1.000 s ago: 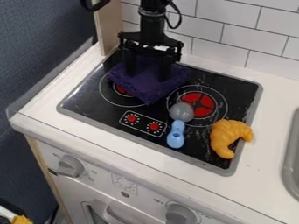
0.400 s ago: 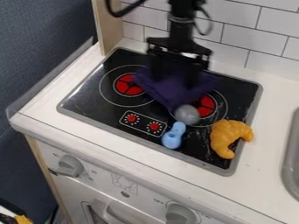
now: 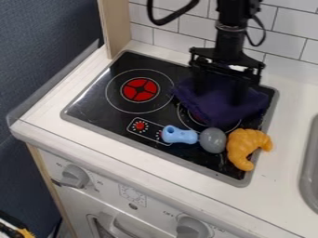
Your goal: Move the purple cloth to the top right of the stove
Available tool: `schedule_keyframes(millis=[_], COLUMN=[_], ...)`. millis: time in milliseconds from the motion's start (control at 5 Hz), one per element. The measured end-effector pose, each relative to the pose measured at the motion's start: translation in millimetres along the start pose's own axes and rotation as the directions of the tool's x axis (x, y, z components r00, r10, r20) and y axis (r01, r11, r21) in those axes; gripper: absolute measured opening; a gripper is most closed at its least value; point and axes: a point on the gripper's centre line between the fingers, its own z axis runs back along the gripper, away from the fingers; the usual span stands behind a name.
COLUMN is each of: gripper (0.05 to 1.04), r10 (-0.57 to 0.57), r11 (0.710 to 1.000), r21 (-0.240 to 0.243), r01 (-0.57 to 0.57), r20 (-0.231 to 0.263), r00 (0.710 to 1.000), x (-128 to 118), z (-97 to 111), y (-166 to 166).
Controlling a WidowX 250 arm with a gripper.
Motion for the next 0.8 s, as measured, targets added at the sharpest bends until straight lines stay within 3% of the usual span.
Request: schedule_keyframes(millis=[800], gripper=[1.001], r10=[-0.082], r11=[0.996], r21=[-0.040], r01=[0.081], r20=[-0.028], r00=[0.996], x=[-5.7], z=[-0.6], y=[-46.2])
